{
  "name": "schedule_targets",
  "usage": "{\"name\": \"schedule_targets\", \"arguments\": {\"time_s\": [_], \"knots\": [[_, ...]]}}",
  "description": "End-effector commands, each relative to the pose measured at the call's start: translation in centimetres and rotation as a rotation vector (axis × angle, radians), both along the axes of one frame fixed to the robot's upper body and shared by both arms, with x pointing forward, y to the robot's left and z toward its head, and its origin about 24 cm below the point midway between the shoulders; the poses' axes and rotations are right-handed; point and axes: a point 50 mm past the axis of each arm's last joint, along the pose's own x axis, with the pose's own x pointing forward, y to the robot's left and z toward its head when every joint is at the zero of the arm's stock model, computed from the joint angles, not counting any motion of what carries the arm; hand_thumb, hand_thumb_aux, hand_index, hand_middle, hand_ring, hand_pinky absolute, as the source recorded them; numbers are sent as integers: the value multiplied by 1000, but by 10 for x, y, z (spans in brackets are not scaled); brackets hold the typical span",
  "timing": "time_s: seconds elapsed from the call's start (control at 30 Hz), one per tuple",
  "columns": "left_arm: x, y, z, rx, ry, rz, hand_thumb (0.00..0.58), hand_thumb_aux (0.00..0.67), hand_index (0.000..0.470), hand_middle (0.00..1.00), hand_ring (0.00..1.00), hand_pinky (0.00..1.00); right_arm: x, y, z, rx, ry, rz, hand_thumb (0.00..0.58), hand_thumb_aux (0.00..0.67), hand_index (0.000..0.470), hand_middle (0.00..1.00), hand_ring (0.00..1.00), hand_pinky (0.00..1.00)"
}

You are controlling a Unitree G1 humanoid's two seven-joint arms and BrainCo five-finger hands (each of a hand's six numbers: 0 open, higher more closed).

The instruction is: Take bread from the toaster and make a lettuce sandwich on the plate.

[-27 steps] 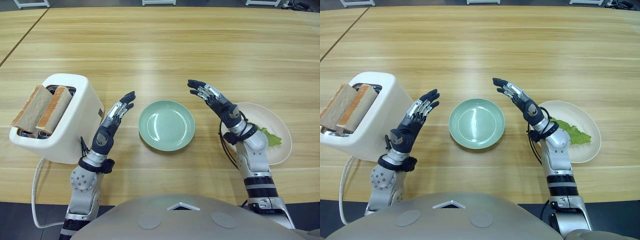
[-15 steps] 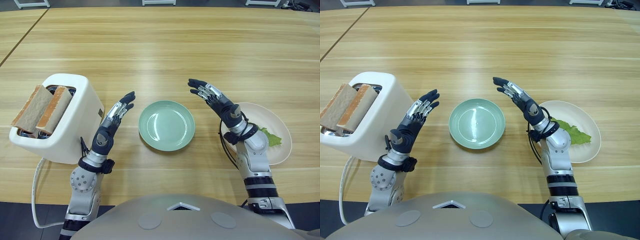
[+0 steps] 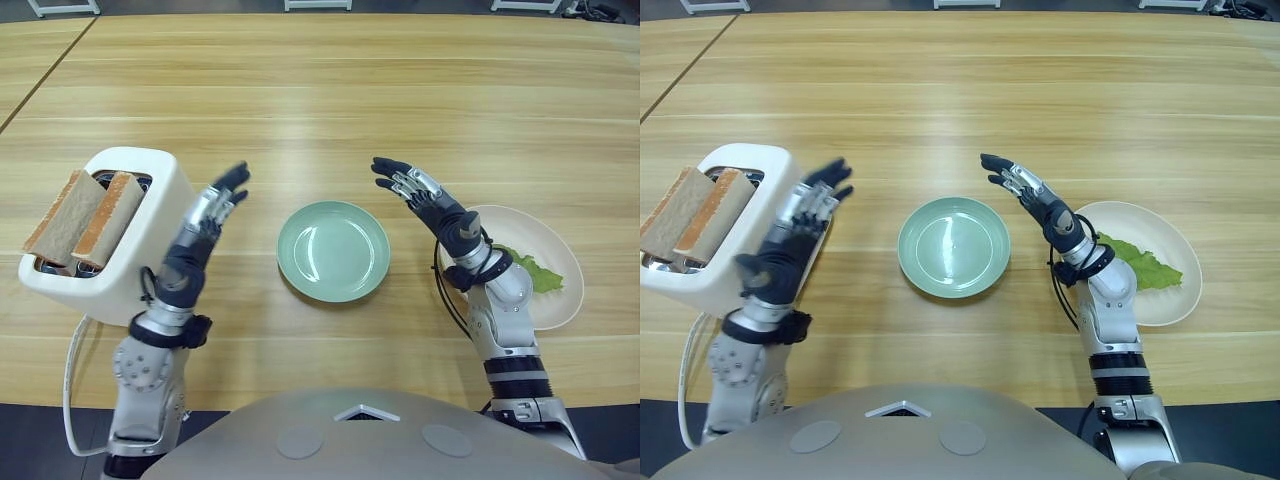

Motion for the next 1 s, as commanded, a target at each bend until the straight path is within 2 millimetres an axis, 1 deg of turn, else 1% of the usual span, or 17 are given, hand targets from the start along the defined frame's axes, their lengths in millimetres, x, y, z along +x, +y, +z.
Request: {"name": "schedule_targets", "arguments": {"time_s": [0.03, 0.1, 0.17, 0.23, 0.27, 0.33, 0.4, 0.47, 0.5, 0.6, 0.63, 0.7, 0.73, 0.77, 0.93, 0.97, 1.0], "knots": [[-31, 28, 71, 102, -180, 188, 0, 0, 0, 0, 0, 0, -2, 0, -1, -4, 15, -5, 0, 0, 0, 0, 0, 0], [-40, 57, 85, 354, -207, 433, 0, 0, 0, 0, 0, 0, -3, -1, -1, -2, 16, -13, 0, 0, 0, 0, 0, 0], [-42, 84, 85, 568, -155, 620, 0, 0, 0, 0, 0, 0, -4, -1, -1, -1, 16, -22, 0, 0, 0, 0, 0, 0], [-42, 112, 75, 776, -40, 776, 0, 0, 0, 0, 0, 0, -5, -2, -1, 0, 16, -26, 0, 0, 0, 0, 0, 0], [-43, 125, 68, 831, 29, 818, 0, 0, 0, 0, 0, 0, -5, -2, -1, -1, 15, -28, 0, 0, 0, 0, 0, 0], [-42, 147, 49, 902, 163, 868, 83, 50, 35, 0, 0, 0, -5, -2, -1, -2, 15, -31, 0, 0, 0, 0, 0, 0], [-42, 160, 29, 930, 269, 875, 96, 58, 41, 0, 0, 0, -4, -3, -1, -3, 14, -32, 0, 0, 0, 0, 0, 0], [-42, 168, 14, 946, 338, 870, 112, 68, 48, 0, 0, 0, -4, -3, 0, -5, 14, -32, 0, 0, 0, 0, 0, 0], [-41, 171, 8, 941, 361, 866, 144, 89, 63, 0, 0, 0, -3, -3, 0, -6, 14, -33, 0, 0, 0, 0, 0, 0], [-38, 175, -3, 927, 399, 841, 140, 87, 61, 0, 0, 0, -3, -5, 0, -9, 12, -39, 0, 0, 0, 0, 0, 0], [-36, 175, -6, 924, 405, 830, 152, 95, 66, 0, 0, 0, -4, -5, 0, -10, 12, -42, 0, 0, 0, 0, 0, 0], [-33, 175, -10, 916, 418, 809, 156, 97, 68, 0, 0, 0, -4, -6, 0, -11, 11, -47, 0, 0, 0, 0, 0, 0], [-31, 176, -12, 914, 423, 804, 179, 113, 79, 0, 0, 0, -4, -6, 0, -11, 10, -48, 0, 0, 0, 0, 0, 0], [-31, 177, -14, 913, 431, 804, 183, 116, 81, 0, 0, 0, -5, -6, 0, -11, 10, -49, 0, 0, 0, 0, 0, 0], [-28, 182, -17, 908, 440, 806, 227, 147, 103, 0, 0, 0, -5, -5, 0, -12, 7, -52, 0, 0, 0, 0, 0, 0], [-28, 182, -17, 907, 441, 803, 251, 166, 116, 0, 0, 0, -5, -5, 0, -12, 7, -51, 0, 0, 0, 0, 0, 0], [-27, 181, -18, 905, 440, 800, 297, 202, 142, 0, 0, 0, -5, -5, 0, -12, 7, -51, 0, 0, 0, 0, 0, 0]]}}
